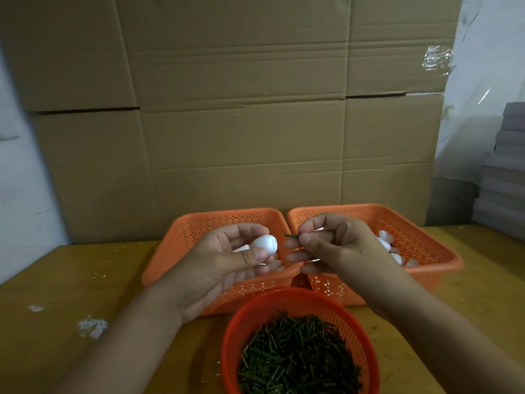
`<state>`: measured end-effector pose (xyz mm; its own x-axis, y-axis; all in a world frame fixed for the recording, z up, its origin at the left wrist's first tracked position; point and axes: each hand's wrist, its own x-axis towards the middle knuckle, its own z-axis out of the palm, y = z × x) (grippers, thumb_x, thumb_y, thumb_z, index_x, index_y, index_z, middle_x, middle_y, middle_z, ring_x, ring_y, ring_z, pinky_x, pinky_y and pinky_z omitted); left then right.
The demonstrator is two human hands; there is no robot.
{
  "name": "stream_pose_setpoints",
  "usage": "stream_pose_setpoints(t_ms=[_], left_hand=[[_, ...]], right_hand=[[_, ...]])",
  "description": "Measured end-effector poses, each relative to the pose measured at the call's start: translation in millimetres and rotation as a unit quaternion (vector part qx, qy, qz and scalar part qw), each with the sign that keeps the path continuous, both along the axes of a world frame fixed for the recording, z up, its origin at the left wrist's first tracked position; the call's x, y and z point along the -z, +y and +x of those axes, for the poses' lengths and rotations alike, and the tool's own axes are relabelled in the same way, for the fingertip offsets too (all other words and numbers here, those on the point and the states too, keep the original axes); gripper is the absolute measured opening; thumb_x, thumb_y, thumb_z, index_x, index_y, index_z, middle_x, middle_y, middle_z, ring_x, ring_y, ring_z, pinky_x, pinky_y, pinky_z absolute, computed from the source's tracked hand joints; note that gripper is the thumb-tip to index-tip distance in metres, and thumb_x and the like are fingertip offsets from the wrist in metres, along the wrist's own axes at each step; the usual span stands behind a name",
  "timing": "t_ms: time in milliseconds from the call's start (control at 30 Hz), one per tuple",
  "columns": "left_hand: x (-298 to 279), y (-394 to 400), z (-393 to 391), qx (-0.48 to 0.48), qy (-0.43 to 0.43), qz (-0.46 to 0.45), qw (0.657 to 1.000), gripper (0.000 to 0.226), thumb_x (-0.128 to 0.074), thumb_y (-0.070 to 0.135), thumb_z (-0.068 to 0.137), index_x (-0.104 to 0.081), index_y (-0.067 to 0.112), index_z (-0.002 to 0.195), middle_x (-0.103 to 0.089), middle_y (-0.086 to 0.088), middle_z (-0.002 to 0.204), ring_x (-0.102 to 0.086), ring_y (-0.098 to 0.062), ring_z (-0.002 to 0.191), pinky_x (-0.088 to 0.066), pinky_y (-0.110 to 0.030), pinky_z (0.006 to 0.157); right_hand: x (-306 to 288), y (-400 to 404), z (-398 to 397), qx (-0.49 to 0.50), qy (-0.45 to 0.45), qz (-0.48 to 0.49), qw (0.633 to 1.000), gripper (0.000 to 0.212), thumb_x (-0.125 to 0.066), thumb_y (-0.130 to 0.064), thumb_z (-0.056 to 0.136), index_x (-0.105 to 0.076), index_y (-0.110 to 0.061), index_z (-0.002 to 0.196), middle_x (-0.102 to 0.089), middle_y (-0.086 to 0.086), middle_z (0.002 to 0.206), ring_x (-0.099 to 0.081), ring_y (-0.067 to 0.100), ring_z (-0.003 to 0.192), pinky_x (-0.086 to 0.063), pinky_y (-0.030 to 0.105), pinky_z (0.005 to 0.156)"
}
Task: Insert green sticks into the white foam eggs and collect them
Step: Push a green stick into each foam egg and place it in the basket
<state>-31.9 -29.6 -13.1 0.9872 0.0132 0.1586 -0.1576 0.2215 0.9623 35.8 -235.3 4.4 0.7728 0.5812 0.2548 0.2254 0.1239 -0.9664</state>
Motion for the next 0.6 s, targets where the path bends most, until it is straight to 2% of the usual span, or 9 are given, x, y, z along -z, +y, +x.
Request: stream_pose_setpoints(t_ms=[133, 233, 433, 600], left_hand=[[-0.9, -0.5, -0.9, -0.006, 0.001, 0.003, 1.0, 0.037, -0.086, 0.016, 0.068, -0.076, 0.014, 0.104, -0.074, -0.011, 0.105, -0.073, -0.026, 0.096, -0.058, -0.03, 0.08], [-1.5, -0.6, -1.6, -0.006, 0.004, -0.003, 1.0, 0.036, -0.085, 0.014, 0.069, -0.076, 0.013, 0.104, -0.074, -0.012, 0.106, -0.073, -0.026, 0.097, -0.059, -0.029, 0.08], [-2.2, -0.3, -2.2, -0.008, 0.007, -0.003, 1.0, 0.041, -0.085, 0.014, 0.07, -0.073, 0.01, 0.108, -0.074, -0.015, 0.109, -0.073, -0.028, 0.099, -0.059, -0.03, 0.08], [-2.8, -0.1, -1.8, -0.013, 0.009, 0.005, 1.0, 0.042, -0.084, 0.015, 0.07, -0.072, 0.009, 0.11, -0.074, -0.013, 0.108, -0.073, -0.027, 0.099, -0.059, -0.03, 0.081]], right_hand=[[1.3, -1.7, 0.9, 0.003, -0.02, -0.004, 1.0, 0.021, -0.049, 0.001, 0.101, -0.065, -0.008, 0.11, -0.076, 0.004, 0.08, -0.073, 0.011, 0.073, -0.054, 0.018, 0.059], [2.3, -1.1, 1.5, 0.011, -0.024, -0.01, 1.0, 0.027, -0.044, 0.003, 0.102, -0.069, -0.003, 0.11, -0.069, 0.002, 0.072, -0.068, 0.007, 0.067, -0.052, 0.016, 0.06], [0.5, -0.3, 2.5, 0.021, 0.009, -0.023, 0.999, 0.028, -0.043, 0.004, 0.099, -0.071, -0.001, 0.102, -0.066, 0.003, 0.071, -0.063, 0.01, 0.063, -0.052, 0.019, 0.059], [0.2, -1.3, 0.0, 0.015, -0.032, -0.034, 0.999, 0.018, -0.054, -0.001, 0.098, -0.072, -0.004, 0.097, -0.069, -0.003, 0.066, -0.065, 0.007, 0.063, -0.052, 0.017, 0.06]])
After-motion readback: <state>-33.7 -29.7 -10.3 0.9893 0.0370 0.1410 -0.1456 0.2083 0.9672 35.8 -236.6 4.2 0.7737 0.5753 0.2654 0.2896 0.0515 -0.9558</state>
